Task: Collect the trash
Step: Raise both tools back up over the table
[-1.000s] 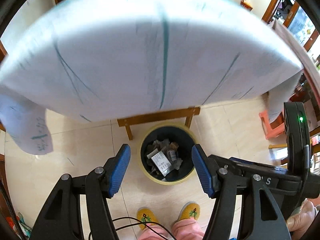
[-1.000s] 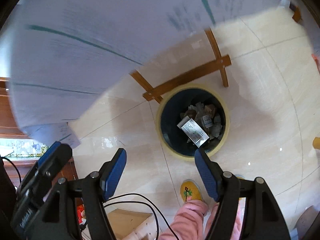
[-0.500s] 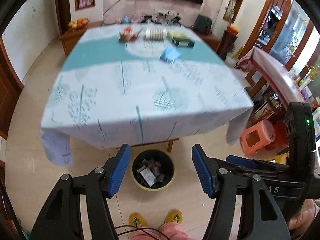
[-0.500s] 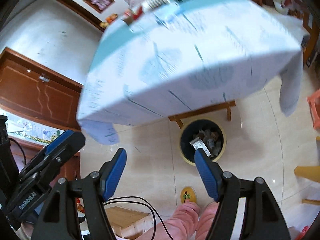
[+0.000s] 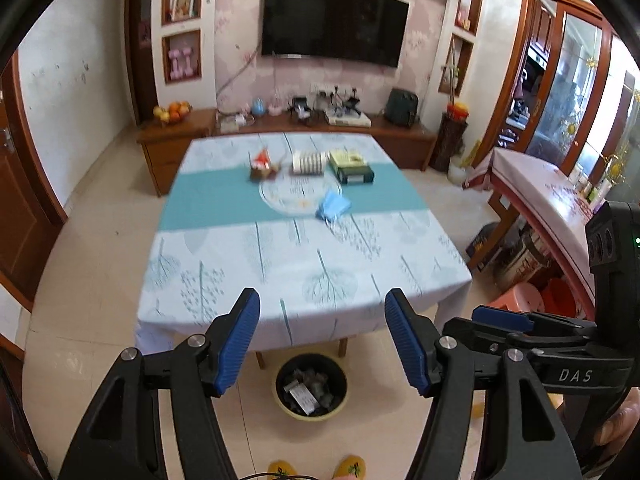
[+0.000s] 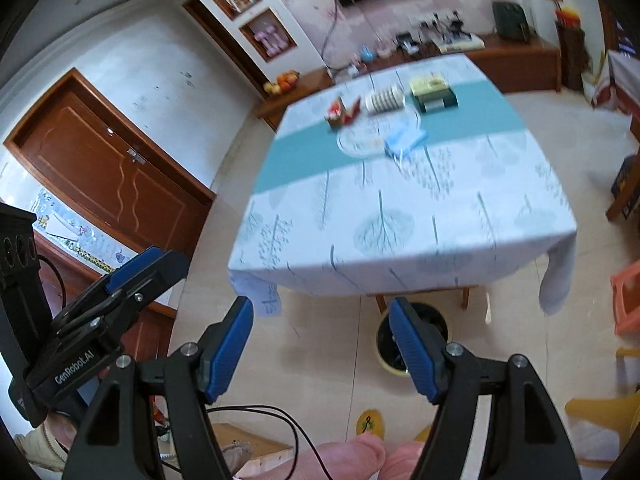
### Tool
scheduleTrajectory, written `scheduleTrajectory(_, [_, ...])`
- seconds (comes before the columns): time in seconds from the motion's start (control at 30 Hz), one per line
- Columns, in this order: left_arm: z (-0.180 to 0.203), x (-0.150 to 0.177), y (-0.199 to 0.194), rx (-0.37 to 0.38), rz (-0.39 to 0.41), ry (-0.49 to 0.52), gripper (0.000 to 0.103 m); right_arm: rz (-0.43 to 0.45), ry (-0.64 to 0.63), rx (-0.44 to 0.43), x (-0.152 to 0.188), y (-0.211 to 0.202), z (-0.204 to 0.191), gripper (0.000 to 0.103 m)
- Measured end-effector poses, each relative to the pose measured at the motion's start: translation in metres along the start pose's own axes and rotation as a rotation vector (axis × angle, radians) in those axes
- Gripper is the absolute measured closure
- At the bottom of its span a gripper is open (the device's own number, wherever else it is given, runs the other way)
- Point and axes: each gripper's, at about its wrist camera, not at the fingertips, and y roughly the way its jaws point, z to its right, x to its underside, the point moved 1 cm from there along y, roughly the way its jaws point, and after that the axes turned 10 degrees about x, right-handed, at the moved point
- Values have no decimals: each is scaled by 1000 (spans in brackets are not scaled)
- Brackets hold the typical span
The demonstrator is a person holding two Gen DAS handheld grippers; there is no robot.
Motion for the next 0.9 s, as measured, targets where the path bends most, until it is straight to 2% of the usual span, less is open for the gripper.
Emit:
scheduleTrajectory(0.17, [8, -17, -21, -39, 70, 25, 31, 43, -36, 5, -17, -21, 2, 32])
scheduleTrajectory(0.3, [11, -29, -34, -61, 96, 30, 31, 73, -64, 10, -27, -32, 4, 32])
scheduleTrajectory(0.37, [10, -34, -38, -68, 103, 21, 23, 81, -75, 14, -33, -34, 5, 32])
scheduleTrajectory(0.43, [7, -39, -40, -73, 108, 12, 22, 85, -80, 17, -38, -34, 7, 32])
scheduleTrajectory(0.53, [5, -46, -38, -70, 96, 5, 21, 88, -78, 18, -45, -30, 10, 32])
scheduleTrajectory(0.7, [-5, -58, -21, -65, 59, -6, 15, 81, -72, 31, -59, -16, 15, 32])
scheduleTrajectory(0.8, [-16, -71, 0, -64, 18, -2, 14, 77, -68, 47, -69, -5, 19, 32])
scheduleTrajectory(0.9, [-30, -89, 28, -69, -21, 16, 8, 76, -49, 78, -87, 13, 25, 32])
